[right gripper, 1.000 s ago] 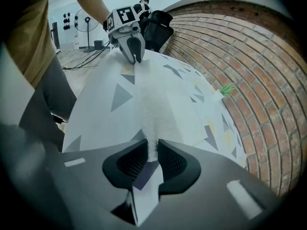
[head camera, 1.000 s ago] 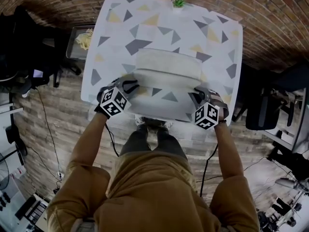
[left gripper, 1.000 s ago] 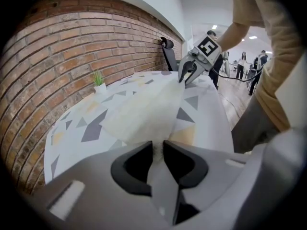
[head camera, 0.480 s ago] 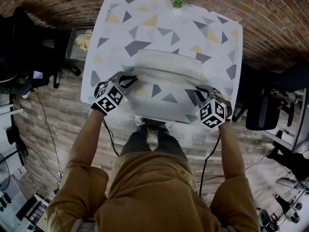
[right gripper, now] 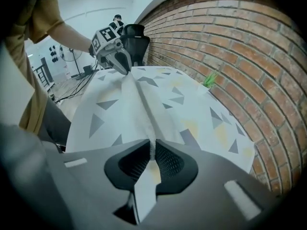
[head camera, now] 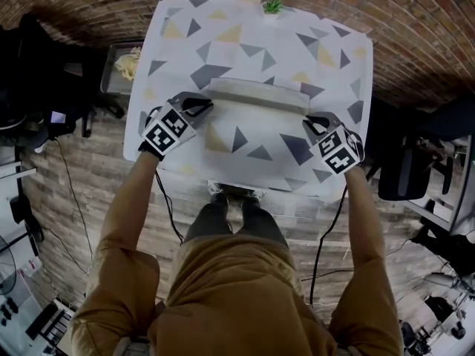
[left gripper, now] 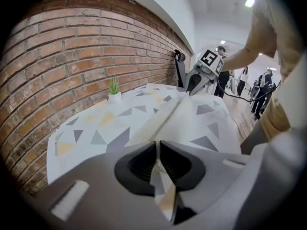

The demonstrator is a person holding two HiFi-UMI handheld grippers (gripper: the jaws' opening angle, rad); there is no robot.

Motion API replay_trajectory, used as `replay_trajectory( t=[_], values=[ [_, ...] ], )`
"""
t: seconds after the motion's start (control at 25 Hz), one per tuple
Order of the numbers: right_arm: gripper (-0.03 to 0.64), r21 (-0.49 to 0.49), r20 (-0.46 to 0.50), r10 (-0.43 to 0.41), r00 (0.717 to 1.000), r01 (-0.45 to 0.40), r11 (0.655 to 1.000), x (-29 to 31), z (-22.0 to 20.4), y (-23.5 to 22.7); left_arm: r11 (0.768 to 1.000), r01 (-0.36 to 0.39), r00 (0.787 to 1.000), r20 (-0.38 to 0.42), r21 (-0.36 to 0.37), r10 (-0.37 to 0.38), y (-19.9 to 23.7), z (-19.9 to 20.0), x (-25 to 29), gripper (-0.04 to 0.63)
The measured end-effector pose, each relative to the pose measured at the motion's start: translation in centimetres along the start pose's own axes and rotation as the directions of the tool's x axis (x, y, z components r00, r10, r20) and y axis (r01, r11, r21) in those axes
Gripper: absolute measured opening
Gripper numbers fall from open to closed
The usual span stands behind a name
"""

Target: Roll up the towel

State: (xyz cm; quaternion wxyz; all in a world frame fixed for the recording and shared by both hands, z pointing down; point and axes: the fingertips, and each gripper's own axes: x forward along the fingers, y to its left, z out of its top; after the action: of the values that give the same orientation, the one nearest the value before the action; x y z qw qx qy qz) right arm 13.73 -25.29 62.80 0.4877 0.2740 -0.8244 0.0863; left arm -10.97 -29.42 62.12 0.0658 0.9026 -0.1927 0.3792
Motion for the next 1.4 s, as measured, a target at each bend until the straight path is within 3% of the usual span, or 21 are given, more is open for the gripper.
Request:
replay_trajectory(
  t=[0.36, 0.6, 0.8, 1.0, 1.12, 1.28, 1.4],
  values=[
    [0.038, 0.069, -0.033, 0.021, 0.999, -0.018, 0.997, 2.1, 1.5, -3.6, 0.998, 0.011, 0.999, -0.047, -0.058, -0.014, 4.0, 0.1, 2.4, 0.087],
    [0.038, 0.134, -0.038, -0.008, 0.999, 0.013, 0.991, 3.4, 1.4, -5.3, 0.992, -0.032, 0.998, -0.052, -0.12, 0.026, 5.7, -0.1, 4.0, 0.087],
    [0.04, 0.224, -0.053, -0.081, 0.995, 0.091, 0.97, 4.2, 0.8, -6.8, 0.986, -0.109, 0.992, -0.077, -0.129, 0.099, 6.7, -0.5, 5.2, 0.091],
    [0.04, 0.215, -0.068, -0.15, 0.986, 0.161, 0.963, 4.9, 0.8, -6.9, 0.982, -0.173, 0.98, -0.107, -0.075, 0.165, 6.7, -0.4, 5.9, 0.091],
    [0.051, 0.216, -0.06, -0.174, 0.983, 0.183, 0.959, 4.9, 0.7, -7.1, 0.978, -0.191, 0.979, -0.093, -0.083, 0.183, 6.9, -0.6, 6.0, 0.091],
    [0.14, 0.252, -0.028, -0.267, 0.963, 0.265, 0.931, 3.6, 0.7, -8.6, 0.966, -0.238, 0.97, -0.08, -0.104, 0.231, 7.6, -0.6, 5.1, 0.135],
    [0.141, 0.269, 0.003, -0.338, 0.941, 0.325, 0.907, 1.6, 0.5, -9.2, 0.95, -0.287, 0.958, -0.05, -0.124, 0.283, 8.3, -0.4, 3.5, 0.135]
  ],
)
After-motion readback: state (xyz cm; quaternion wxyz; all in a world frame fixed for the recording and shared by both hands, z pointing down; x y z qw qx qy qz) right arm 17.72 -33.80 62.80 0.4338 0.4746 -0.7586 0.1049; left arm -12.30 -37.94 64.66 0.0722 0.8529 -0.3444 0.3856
